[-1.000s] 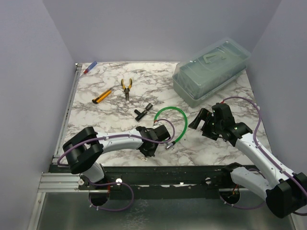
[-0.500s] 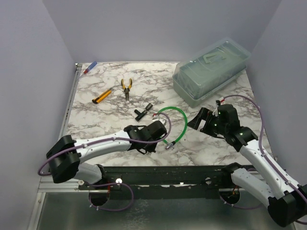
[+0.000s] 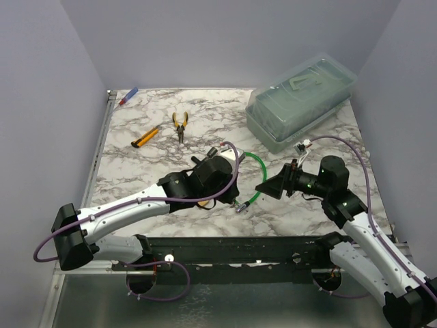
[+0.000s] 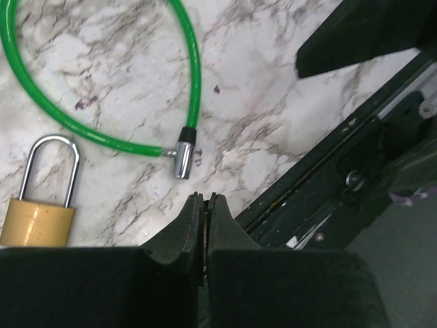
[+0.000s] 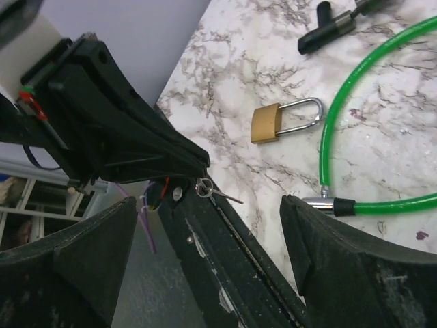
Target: Unlock with the key
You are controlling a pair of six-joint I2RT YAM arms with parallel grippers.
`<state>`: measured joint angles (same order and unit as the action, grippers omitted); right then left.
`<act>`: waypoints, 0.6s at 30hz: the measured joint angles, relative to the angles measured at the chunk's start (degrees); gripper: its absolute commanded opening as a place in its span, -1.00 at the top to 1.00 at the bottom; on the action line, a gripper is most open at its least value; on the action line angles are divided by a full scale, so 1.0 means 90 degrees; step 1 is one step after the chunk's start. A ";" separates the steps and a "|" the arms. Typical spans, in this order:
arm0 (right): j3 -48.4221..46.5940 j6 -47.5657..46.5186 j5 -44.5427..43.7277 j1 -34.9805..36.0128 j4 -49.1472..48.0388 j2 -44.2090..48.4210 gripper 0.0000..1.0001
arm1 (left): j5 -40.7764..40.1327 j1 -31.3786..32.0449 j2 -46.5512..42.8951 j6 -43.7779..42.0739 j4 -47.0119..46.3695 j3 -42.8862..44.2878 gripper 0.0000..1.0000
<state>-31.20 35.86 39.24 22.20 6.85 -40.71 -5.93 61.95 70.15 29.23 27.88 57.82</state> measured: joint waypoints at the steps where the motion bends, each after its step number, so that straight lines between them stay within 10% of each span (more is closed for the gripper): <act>1: 0.0000 -0.0027 0.0119 0.0017 -0.0102 -0.0022 -0.78 | 0.0022 0.0000 0.0000 0.0002 -0.0068 0.0092 1.00; 18: 0.0053 -0.0211 0.0437 0.0333 -0.0901 -0.0223 -0.02 | 0.0058 0.0000 0.0204 0.0347 -0.1086 0.0600 1.00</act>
<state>-30.72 33.95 43.18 25.19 -1.26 -42.72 -5.41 61.95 71.99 32.36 18.11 63.22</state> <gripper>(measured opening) 0.563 0.027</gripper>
